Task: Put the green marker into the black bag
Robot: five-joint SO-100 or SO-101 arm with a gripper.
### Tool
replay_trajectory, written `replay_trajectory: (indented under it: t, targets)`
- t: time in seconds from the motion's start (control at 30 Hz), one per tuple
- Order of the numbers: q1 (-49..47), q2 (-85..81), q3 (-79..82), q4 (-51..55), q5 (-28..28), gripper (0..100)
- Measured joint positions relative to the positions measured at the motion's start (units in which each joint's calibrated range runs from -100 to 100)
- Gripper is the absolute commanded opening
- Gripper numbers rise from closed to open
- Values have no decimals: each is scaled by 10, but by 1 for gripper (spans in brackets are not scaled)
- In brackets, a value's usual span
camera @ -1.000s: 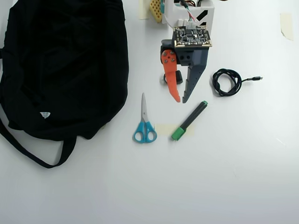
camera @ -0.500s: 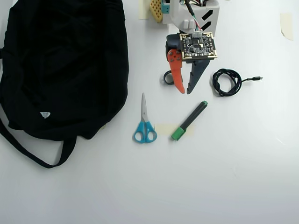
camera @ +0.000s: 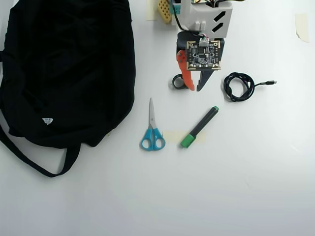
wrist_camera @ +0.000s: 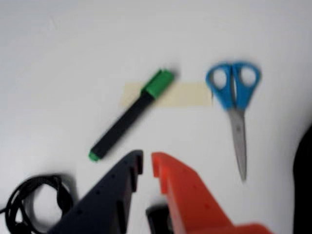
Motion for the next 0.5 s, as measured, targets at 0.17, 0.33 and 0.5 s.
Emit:
replay_trajectory:
  t: [0.17, 0.33, 0.5]
  targets:
    - [6, 0, 0, 7, -7, 2]
    - [3, 0, 0, 7, -8, 2]
    - [5, 0, 0, 7, -8, 2]
